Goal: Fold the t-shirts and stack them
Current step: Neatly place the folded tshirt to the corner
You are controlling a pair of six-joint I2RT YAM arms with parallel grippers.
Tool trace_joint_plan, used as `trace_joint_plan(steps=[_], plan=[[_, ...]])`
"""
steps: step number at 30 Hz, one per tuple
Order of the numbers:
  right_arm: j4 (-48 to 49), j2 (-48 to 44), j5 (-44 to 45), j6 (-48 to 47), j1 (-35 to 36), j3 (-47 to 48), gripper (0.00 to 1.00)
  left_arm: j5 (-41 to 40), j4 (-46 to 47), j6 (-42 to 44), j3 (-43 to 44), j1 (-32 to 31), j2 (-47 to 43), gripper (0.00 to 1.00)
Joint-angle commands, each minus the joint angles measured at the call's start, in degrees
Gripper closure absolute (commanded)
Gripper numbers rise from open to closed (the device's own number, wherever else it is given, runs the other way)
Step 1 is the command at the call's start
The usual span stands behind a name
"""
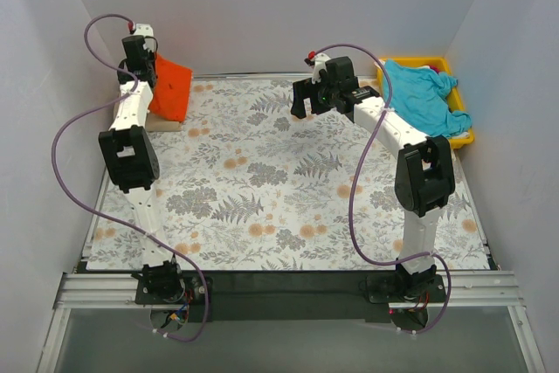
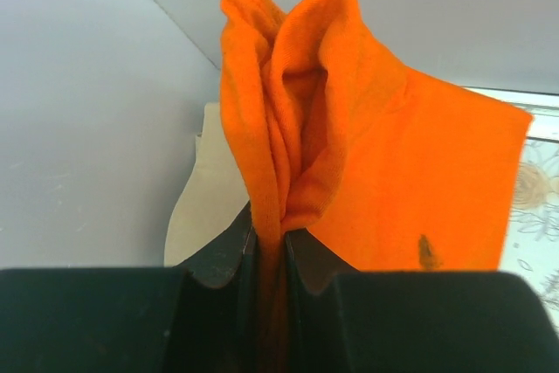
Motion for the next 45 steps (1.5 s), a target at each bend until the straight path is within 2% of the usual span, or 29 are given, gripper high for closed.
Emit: trace_joint_plan(steps=[1, 14, 31, 39, 45], plan=[[0.8, 0.8, -1.2, -0.1, -0.1, 0.5, 0.18, 0.5, 2.4, 2.4, 2.1, 1.7, 2.0, 1.0], [0.2, 2.6, -1.7, -0.3, 0.0, 0.7, 0.19, -0.5, 6.0, 4.1, 3.8, 4.6, 10.9, 1.0], [0.0, 3.0, -2.0, -0.5, 0.4, 0.5, 0.18, 2.7, 8.3, 5.8, 1.6, 6.2, 7.7, 0.97], [0.0, 2.7, -1.9, -0.8, 0.6, 0.4, 0.18, 2.4, 8.2, 7.0, 4.2, 6.9, 10.1, 0.82], [-0.3, 1.7, -1.6, -1.2, 0.6, 0.5, 0.17, 1.2, 8.1, 8.7, 7.2, 7.6, 9.8, 0.63]])
